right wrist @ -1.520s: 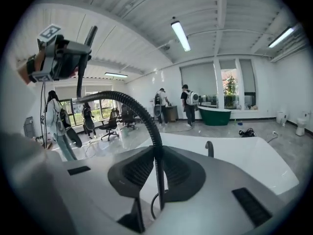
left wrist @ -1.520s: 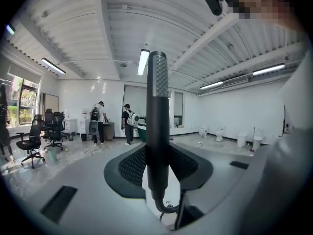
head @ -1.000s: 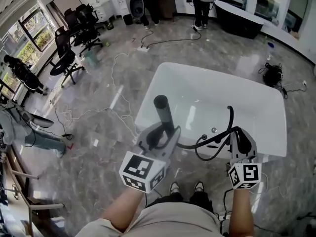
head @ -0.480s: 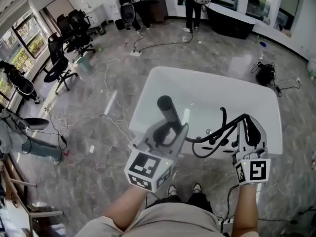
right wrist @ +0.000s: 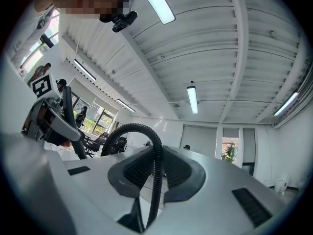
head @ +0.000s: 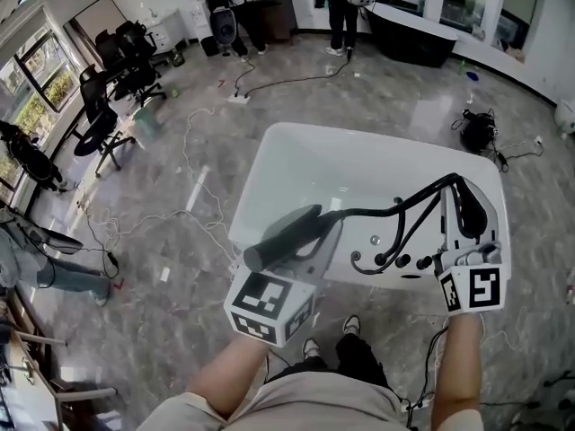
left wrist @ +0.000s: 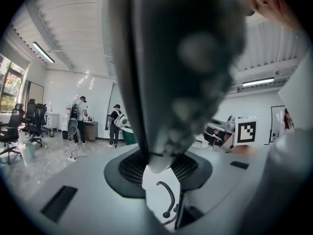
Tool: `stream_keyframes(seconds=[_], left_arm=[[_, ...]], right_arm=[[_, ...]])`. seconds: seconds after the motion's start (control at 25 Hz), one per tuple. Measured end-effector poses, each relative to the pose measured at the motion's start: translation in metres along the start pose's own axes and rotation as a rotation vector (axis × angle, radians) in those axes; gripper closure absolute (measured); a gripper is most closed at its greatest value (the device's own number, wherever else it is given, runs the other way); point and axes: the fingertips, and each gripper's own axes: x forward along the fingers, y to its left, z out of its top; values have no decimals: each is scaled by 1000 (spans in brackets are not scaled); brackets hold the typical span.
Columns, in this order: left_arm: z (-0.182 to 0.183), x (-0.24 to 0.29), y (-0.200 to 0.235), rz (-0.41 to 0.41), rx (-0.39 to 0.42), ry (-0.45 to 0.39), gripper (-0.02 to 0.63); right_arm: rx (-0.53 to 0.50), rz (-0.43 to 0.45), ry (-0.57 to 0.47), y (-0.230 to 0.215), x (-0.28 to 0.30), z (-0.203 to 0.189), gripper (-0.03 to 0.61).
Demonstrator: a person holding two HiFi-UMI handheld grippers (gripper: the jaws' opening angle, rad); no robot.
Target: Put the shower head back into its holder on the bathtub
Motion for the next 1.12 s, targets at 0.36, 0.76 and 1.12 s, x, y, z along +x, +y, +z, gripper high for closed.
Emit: stream_keyframes(seconds=[0.36, 0.76, 1.12], left_arm=[[-2, 33, 25, 111, -21, 72, 481], [5, 60, 36, 167, -38, 41, 481], [-2, 82, 50, 247, -62, 30, 480]], right_arm=[[66, 99, 3, -10, 49, -31, 515], [-83, 149, -106, -20, 106, -7, 515], [-156, 151, -158, -30, 146, -23, 515]])
